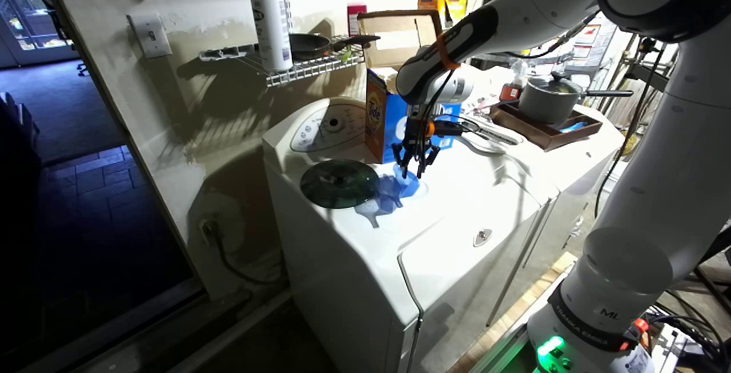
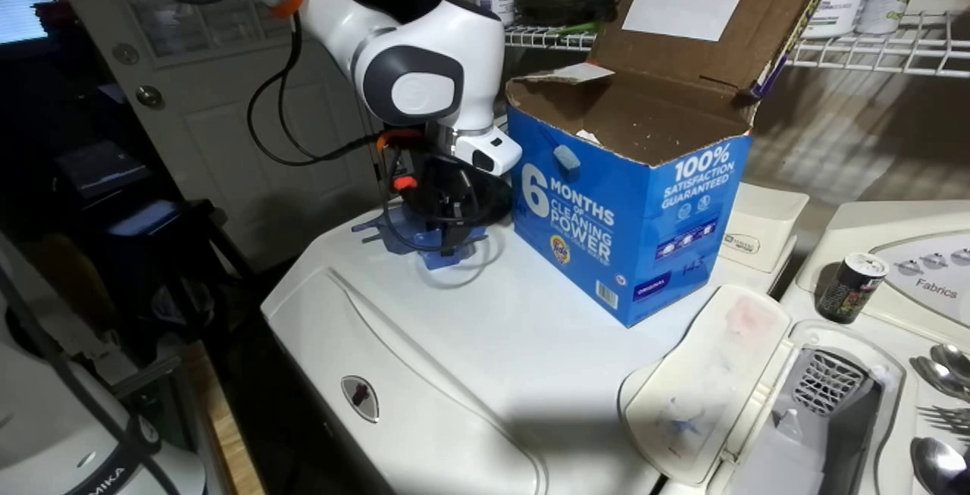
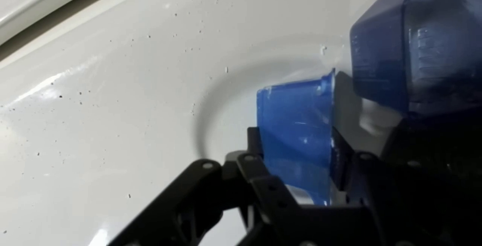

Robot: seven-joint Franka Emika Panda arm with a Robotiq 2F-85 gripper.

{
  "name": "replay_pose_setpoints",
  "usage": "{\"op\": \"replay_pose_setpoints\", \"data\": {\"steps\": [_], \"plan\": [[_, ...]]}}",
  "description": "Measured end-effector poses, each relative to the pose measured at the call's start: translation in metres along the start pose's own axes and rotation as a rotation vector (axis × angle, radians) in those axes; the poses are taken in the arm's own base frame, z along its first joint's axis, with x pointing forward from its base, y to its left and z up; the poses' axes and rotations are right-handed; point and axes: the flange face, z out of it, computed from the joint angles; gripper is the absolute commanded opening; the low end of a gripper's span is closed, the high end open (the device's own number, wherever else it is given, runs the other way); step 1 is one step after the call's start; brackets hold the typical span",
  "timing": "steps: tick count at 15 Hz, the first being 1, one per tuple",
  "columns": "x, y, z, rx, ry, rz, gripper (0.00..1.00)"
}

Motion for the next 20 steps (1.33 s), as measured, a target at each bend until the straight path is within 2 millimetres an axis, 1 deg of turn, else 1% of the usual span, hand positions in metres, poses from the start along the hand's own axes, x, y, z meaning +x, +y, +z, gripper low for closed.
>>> {"op": "replay_pose_setpoints", "data": {"steps": [2,3,5,6,7,8,13,17,18,20], "plan": [[0.000,0.000,0.000,0.000,0.001,0.001,0.36],[0.000,0.000,-0.001,0.001,0.001,0.003,0.35],[0.000,0.001,-0.001,0.001,0.003,0.005,0.30],[0.000,0.001,-0.002,0.002,0.003,0.006,0.30],[0.000,0.002,-0.002,0.002,0.004,0.007,0.28],[0.000,0.002,-0.003,0.002,0.005,0.009,0.29],[-0.001,0.005,-0.006,0.006,0.015,0.016,0.28],[-0.003,0.009,-0.008,0.013,0.041,0.023,0.24],[-0.005,0.011,-0.007,0.015,0.049,0.025,0.51],[-0.008,0.015,-0.006,0.018,0.062,0.030,0.51]]}}
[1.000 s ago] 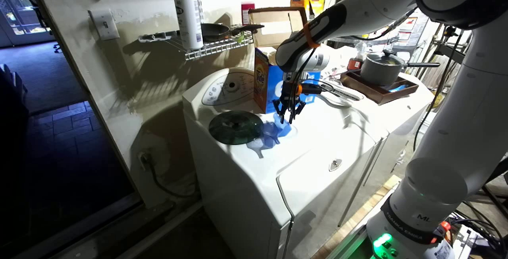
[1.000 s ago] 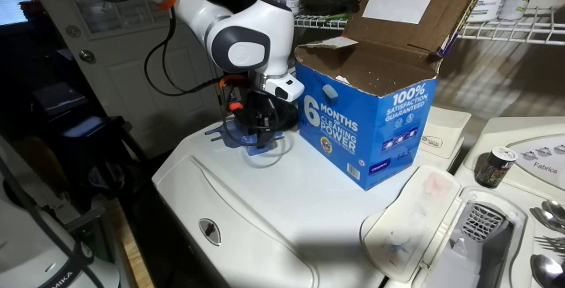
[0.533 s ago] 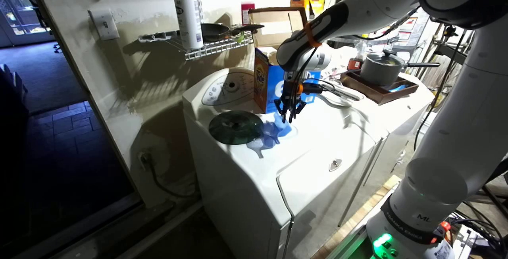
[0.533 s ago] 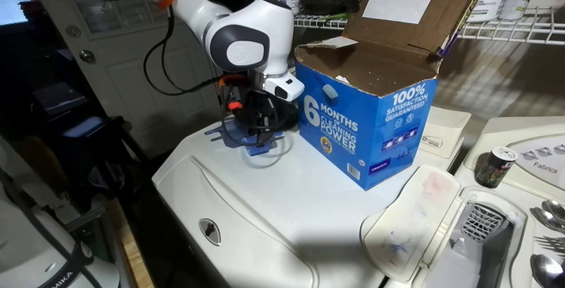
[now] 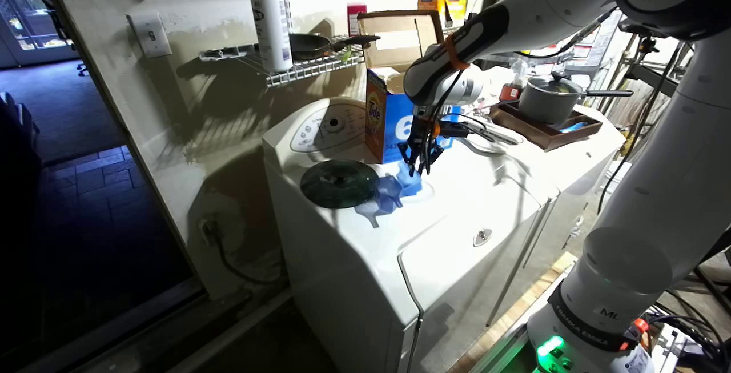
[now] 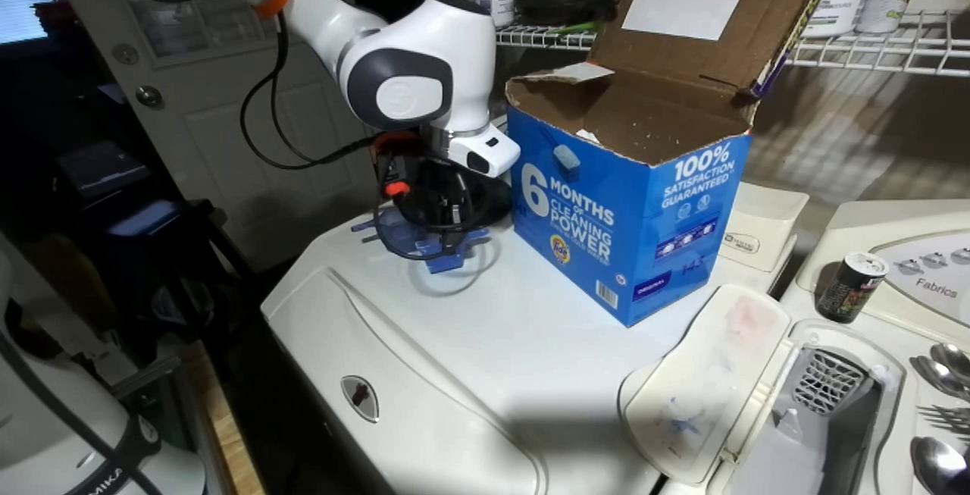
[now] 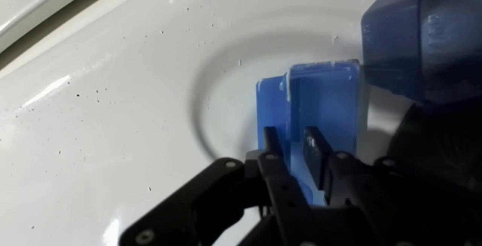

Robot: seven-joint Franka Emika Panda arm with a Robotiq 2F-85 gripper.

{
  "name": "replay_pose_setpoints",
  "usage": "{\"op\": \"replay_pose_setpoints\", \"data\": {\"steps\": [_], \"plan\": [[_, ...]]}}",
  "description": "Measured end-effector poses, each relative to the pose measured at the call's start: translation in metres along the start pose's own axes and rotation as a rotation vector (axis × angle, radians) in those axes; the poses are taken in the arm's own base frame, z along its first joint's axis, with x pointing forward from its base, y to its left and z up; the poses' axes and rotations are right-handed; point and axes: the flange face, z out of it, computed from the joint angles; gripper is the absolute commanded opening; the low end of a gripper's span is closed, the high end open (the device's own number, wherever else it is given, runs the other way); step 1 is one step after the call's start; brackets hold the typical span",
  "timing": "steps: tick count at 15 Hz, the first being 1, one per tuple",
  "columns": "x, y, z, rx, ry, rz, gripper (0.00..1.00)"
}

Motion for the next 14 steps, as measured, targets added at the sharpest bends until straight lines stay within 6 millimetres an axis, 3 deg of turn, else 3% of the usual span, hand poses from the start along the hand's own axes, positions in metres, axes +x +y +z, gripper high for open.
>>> {"op": "replay_pose_setpoints", "data": {"steps": [7,14], "plan": [[-0.019,0.006,-0.014,0.000,0.078,-0.027,0.98],[-0.060,-0.019,-0.055,-0.077,0.197,-0.154,1.00]]}}
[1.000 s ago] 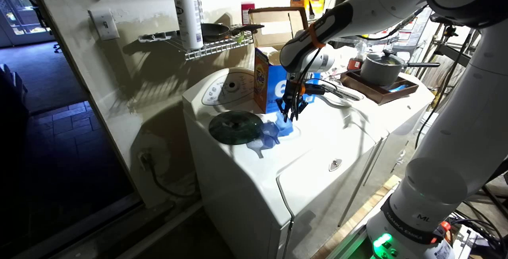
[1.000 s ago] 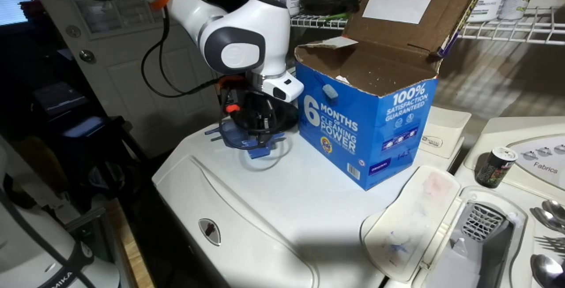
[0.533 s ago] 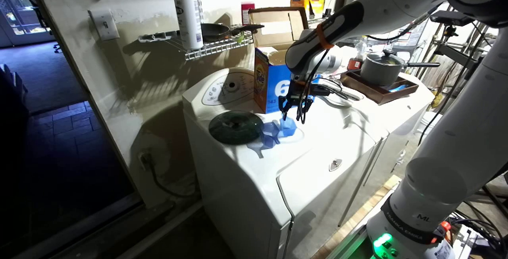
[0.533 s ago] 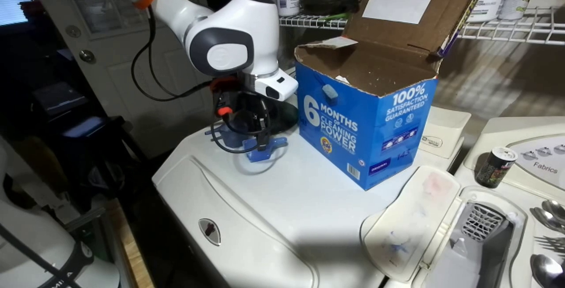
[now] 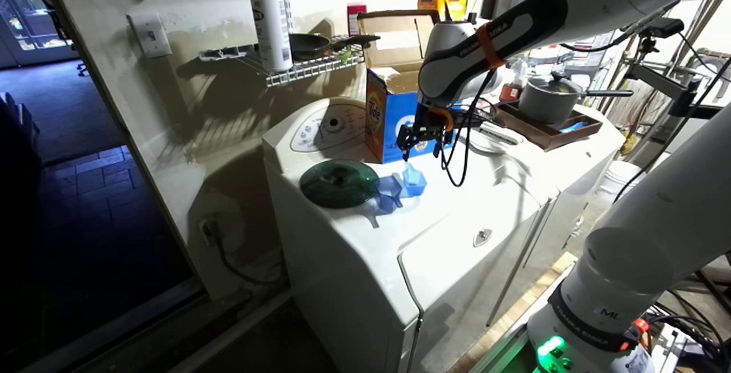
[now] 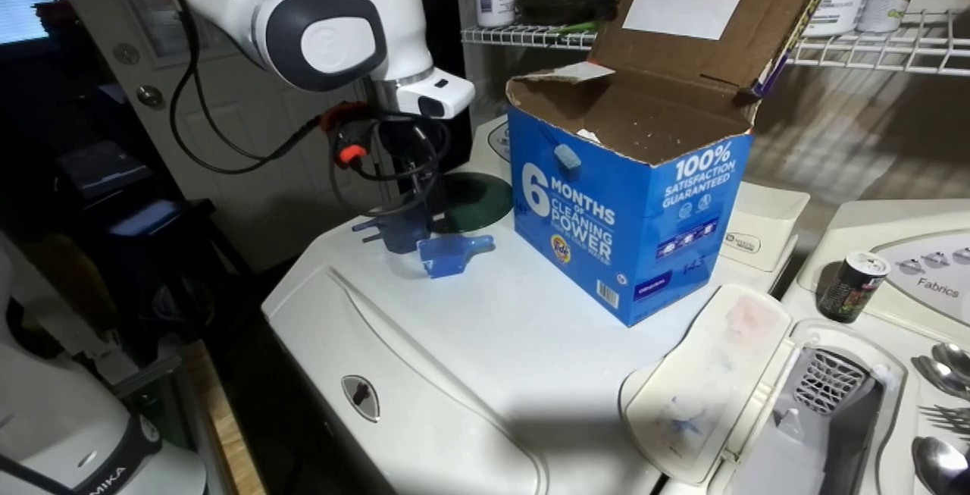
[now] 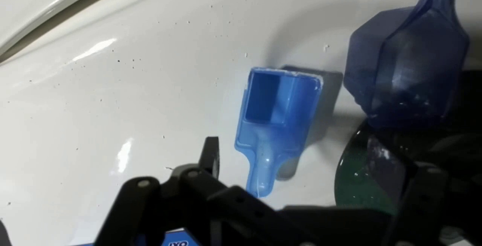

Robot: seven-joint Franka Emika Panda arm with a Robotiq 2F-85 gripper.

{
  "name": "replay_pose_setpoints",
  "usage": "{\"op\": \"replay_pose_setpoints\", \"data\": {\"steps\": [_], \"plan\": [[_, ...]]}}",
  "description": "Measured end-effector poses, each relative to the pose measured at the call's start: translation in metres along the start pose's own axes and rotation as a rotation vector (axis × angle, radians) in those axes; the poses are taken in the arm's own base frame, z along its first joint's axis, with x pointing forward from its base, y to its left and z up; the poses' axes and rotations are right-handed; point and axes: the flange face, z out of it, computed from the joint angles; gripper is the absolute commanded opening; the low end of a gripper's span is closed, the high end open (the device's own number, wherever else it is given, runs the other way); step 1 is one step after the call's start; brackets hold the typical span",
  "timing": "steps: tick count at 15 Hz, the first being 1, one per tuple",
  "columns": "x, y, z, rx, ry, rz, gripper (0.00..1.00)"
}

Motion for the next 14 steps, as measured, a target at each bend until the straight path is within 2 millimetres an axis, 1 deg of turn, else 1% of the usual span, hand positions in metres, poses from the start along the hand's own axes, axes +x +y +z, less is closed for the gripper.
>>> {"op": "replay_pose_setpoints", "data": {"steps": [3,8,11,14], "plan": [[-0.014,-0.020,-0.021,-0.021,0.056,-0.059,1.00],[-0.034,-0.049,-0.047,-0.061,0.137,-0.122,1.00],[-0.045,-0.060,-0.056,-0.087,0.175,-0.141,1.00],[-0.053,-0.065,-0.064,-0.098,0.203,-0.136,1.00]]}}
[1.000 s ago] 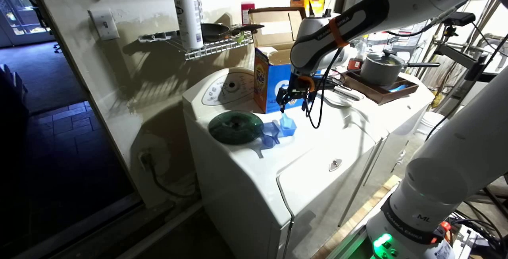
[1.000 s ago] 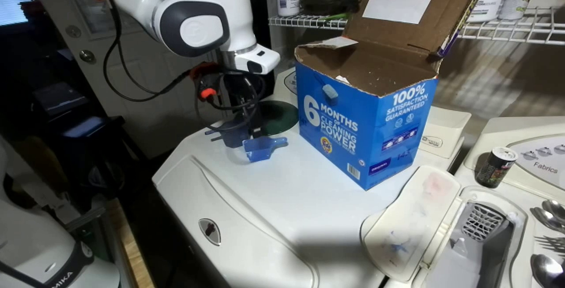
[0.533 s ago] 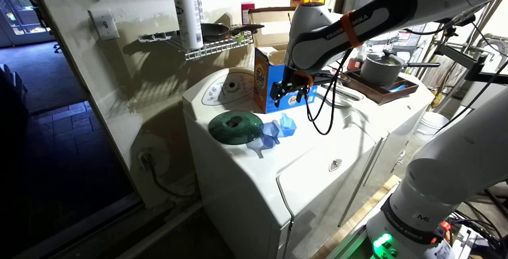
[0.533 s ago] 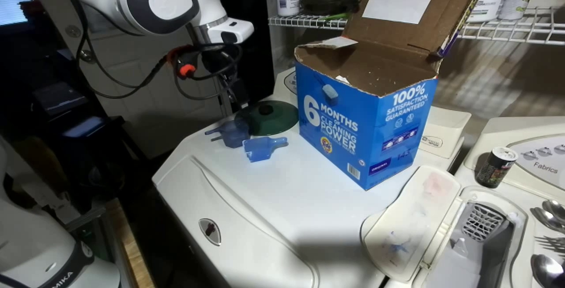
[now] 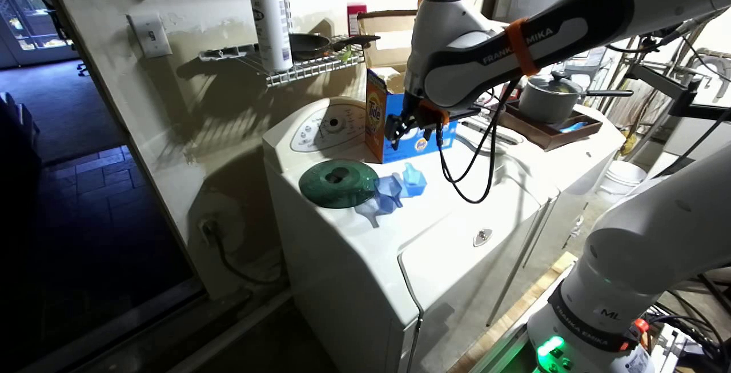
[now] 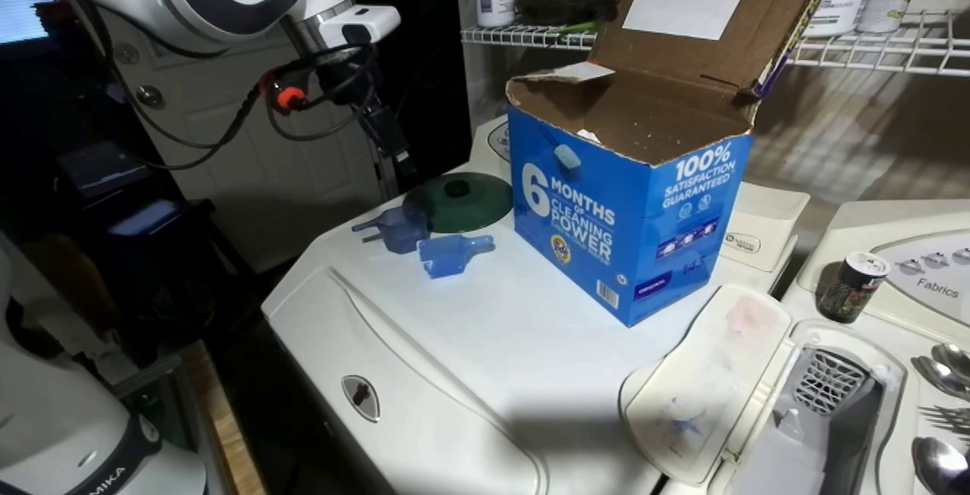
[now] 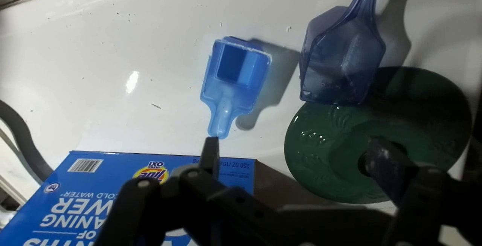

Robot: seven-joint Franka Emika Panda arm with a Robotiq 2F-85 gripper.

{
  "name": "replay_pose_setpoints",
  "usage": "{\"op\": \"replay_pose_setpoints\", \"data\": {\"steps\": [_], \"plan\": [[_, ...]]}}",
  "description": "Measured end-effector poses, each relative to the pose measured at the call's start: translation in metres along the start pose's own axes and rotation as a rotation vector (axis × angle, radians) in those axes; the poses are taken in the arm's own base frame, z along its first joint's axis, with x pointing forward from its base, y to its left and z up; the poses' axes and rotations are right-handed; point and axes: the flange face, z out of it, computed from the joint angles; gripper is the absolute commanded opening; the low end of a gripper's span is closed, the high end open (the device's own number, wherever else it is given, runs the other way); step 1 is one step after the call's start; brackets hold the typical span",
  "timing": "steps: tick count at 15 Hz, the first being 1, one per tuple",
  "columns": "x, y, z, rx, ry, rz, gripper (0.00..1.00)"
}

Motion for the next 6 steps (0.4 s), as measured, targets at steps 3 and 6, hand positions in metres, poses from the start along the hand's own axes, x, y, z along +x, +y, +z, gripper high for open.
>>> {"op": "replay_pose_setpoints", "data": {"steps": [3,6], "plan": [[-0.0028,0.0006,-0.0022,-0.002,0.006,0.004,1.00],[-0.0039,0.0012,-0.0010,-0.004,0.003,0.005,1.00]]}}
